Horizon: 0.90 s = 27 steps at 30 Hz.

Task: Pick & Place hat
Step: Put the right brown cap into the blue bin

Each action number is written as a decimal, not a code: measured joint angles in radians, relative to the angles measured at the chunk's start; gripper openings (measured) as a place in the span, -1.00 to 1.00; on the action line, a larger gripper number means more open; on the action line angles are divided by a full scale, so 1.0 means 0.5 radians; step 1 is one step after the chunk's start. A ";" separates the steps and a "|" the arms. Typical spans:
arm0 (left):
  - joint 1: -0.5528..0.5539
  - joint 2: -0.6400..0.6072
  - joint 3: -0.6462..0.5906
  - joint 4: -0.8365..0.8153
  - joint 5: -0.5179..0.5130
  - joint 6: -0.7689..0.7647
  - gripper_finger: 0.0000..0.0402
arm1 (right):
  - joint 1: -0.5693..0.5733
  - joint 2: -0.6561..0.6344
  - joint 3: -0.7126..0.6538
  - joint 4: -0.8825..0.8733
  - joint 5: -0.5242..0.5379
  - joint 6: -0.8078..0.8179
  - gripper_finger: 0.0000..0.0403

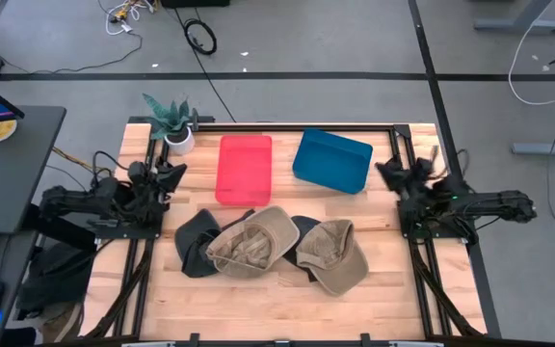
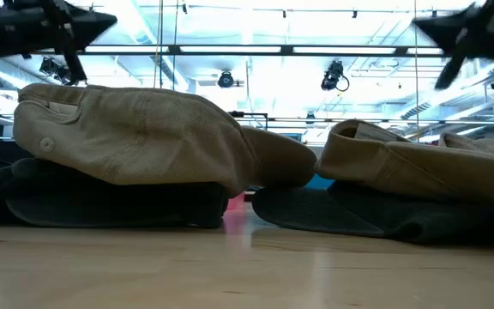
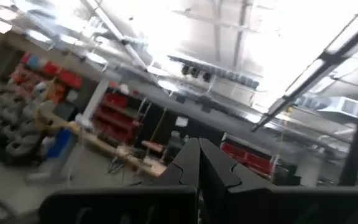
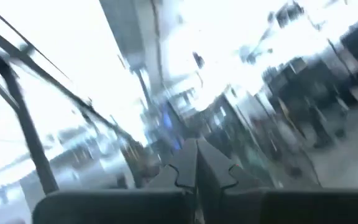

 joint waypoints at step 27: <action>-0.001 1.299 1.875 -2.081 0.051 -0.232 -0.99 | 0.016 1.463 2.012 -3.073 -0.460 0.154 0.38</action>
